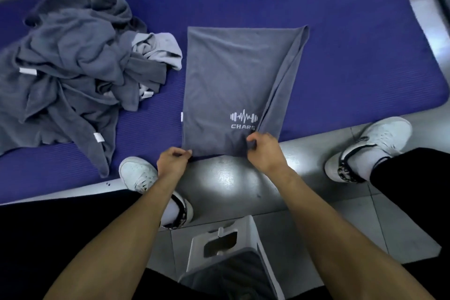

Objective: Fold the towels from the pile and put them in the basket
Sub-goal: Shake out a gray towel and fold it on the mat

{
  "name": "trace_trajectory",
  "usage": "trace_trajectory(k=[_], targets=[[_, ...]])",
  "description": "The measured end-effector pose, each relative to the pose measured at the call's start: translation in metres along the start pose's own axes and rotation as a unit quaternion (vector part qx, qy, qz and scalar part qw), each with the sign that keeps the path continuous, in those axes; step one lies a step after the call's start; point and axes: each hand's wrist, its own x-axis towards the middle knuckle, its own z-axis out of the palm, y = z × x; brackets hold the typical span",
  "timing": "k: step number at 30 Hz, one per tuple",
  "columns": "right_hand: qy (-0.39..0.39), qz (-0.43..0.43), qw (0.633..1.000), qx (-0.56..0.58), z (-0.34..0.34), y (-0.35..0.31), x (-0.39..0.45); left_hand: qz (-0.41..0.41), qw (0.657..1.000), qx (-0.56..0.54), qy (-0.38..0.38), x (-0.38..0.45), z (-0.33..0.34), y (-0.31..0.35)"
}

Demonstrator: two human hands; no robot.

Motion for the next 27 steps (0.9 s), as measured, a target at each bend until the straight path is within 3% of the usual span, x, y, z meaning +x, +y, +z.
trace_trajectory(k=[4, 8, 12, 15, 22, 27], targets=[[-0.002, -0.005, 1.0, -0.028, 0.01, -0.003, 0.001, -0.002, 1.0, -0.008, 0.027, 0.011, 0.002, -0.004], [-0.001, -0.013, 0.999, -0.034, 0.008, -0.008, 0.005, -0.039, 0.997, -0.058, -0.018, 0.037, 0.008, -0.019], [0.049, -0.025, 0.998, -0.031, 0.002, -0.01, 0.002, -0.04, 0.99, -0.131, -0.03, 0.031, 0.005, -0.016], [0.087, -0.034, 0.995, -0.046, -0.008, -0.006, -0.004, 0.04, 0.99, -0.135, -0.028, 0.014, -0.006, 0.001], [0.221, -0.053, 0.973, -0.028, -0.077, 0.025, -0.028, 0.246, 0.953, -0.095, -0.147, -0.016, -0.035, 0.073], [0.247, -0.093, 0.965, -0.009, -0.128, 0.027, -0.051, 0.346, 0.927, -0.059, -0.133, -0.055, -0.07, 0.115]])
